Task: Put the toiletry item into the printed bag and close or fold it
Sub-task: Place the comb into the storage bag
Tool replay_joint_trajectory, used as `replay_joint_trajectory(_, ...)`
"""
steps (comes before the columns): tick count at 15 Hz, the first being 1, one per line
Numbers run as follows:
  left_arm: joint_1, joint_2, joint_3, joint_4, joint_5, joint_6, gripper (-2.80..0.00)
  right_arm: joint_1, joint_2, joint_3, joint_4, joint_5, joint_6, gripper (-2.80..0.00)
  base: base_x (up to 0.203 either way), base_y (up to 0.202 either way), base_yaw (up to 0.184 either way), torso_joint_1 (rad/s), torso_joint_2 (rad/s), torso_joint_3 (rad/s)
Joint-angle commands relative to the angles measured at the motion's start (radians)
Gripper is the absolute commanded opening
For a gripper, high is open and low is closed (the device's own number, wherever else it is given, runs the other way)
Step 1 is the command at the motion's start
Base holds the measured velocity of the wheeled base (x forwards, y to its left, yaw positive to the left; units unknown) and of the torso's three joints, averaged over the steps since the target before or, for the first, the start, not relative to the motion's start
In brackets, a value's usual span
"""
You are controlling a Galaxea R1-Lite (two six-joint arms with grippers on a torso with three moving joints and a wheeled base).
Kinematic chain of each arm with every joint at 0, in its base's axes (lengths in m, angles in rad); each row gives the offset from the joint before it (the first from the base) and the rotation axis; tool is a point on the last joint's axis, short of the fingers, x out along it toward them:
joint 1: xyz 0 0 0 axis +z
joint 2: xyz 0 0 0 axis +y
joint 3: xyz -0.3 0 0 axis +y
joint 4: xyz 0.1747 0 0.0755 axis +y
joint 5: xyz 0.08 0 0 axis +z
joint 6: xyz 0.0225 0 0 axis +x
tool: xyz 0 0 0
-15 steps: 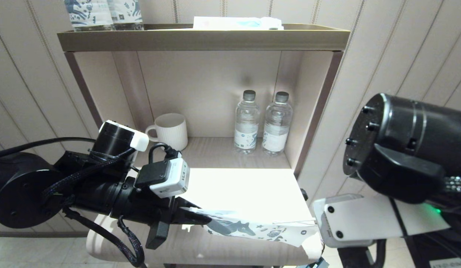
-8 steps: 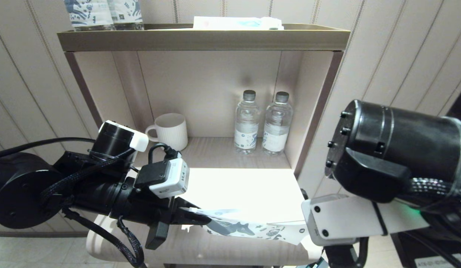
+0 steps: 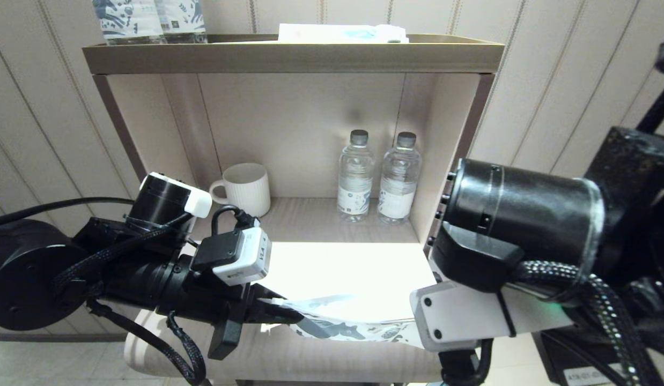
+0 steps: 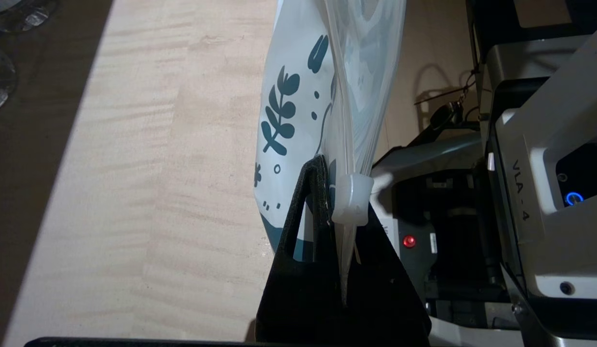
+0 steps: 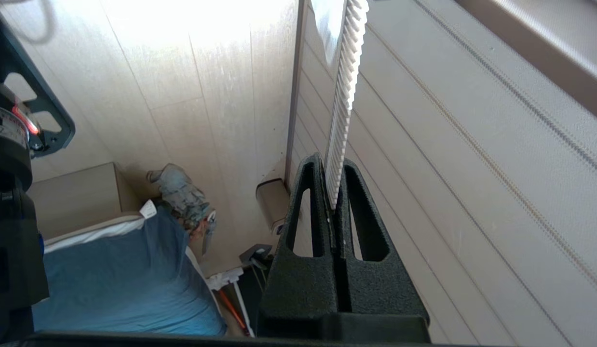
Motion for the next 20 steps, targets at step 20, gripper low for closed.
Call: replay_joint_trajectory(20,0.001,-0.04,-0.022,-0.001,-0.008,-0.023,-2.8,0.004,0.064,0.057,0.019,-0.035,0.011,-2.8,0.0,0.0,0.0,0.0,0.0,0.0)
